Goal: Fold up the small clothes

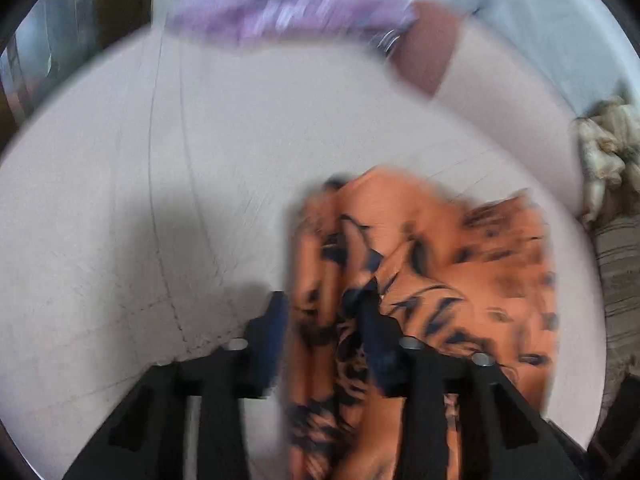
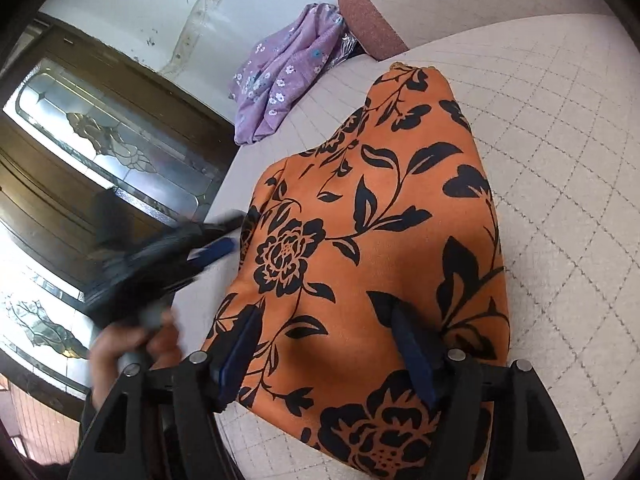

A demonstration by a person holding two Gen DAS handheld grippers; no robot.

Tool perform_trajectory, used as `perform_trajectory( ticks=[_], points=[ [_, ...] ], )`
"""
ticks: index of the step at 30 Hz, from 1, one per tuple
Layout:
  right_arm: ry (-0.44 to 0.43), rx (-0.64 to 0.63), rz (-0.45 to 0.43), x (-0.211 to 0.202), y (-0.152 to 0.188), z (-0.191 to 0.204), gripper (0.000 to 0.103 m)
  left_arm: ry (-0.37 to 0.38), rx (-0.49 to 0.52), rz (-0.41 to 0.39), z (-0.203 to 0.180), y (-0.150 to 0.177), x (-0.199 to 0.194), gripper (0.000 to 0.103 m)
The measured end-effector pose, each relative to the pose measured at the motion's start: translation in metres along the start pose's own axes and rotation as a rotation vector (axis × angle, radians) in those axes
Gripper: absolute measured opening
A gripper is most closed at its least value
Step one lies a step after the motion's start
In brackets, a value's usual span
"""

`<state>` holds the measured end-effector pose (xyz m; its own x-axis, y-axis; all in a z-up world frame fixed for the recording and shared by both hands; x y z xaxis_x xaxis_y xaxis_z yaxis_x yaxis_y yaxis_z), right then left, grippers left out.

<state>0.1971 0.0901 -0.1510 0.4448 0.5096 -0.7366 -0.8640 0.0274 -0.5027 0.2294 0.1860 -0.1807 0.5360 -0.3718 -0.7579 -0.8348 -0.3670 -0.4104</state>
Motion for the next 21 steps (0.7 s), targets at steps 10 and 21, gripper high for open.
perform_trajectory(
  ticks=[10, 21],
  points=[
    [-0.002, -0.004, 0.017, -0.012, -0.001, 0.002, 0.072, 0.031, 0.013, -0.077, -0.018, 0.048, -0.062, 0.046],
    [-0.008, 0.015, -0.022, -0.067, 0.061, -0.009, 0.074, -0.066, 0.141, -0.040, -0.024, 0.129, -0.076, 0.051]
  ],
)
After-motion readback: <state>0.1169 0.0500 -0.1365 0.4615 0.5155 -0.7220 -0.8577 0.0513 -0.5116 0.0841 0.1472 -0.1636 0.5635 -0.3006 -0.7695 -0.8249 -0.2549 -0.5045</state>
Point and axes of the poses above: each gripper's, at about its wrist camera, not at the fingertips, and x roughly the way its jaws point, z to its left, y to its underside, the point moved 8 cm from there along x, roughly the way its jaws point, and after that the axes turned 15 degrees about y, right-handed, at the moved point
